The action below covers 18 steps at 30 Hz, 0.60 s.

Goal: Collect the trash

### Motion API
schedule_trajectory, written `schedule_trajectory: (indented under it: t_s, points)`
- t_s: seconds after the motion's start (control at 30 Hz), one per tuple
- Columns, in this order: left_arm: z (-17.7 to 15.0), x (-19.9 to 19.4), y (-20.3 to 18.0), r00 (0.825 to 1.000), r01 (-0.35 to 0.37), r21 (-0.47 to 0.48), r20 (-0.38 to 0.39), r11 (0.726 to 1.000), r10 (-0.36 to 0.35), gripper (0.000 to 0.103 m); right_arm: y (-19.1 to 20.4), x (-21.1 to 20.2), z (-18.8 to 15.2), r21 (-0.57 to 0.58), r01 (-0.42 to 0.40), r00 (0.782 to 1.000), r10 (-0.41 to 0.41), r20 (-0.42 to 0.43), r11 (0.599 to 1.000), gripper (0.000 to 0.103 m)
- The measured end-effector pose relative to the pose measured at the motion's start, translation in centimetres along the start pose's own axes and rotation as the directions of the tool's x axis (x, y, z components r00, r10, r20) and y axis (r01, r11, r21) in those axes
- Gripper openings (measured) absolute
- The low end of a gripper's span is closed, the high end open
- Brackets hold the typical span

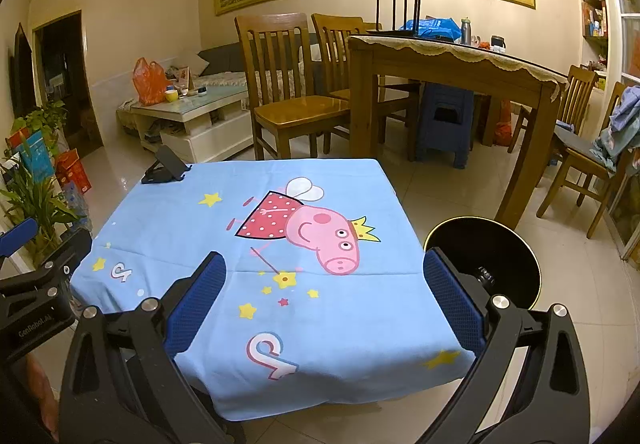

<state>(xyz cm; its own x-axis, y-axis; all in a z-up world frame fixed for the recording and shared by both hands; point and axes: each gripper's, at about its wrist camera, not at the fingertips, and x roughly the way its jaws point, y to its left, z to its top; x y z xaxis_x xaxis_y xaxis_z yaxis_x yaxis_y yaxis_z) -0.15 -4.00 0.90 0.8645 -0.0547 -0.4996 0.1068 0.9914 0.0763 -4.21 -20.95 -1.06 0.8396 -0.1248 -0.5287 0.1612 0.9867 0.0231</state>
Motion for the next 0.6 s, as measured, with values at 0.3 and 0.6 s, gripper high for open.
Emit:
schedule_trajectory:
  t_s: [0.3,0.6]
  points:
    - [0.3,-1.1,0.5,0.997,-0.054,-0.008,0.057,0.999,0.054,0.096,0.1,-0.2,0.0,0.0,-0.001,1.0,0.001,0.001,1.0,0.097]
    - [0.7,-1.1,0.9,1.0,-0.007,-0.01,0.024,1.0,0.007,0.096,0.5,-0.6,0.1,-0.007,-0.01,1.0,0.01,0.005,1.0,0.097]
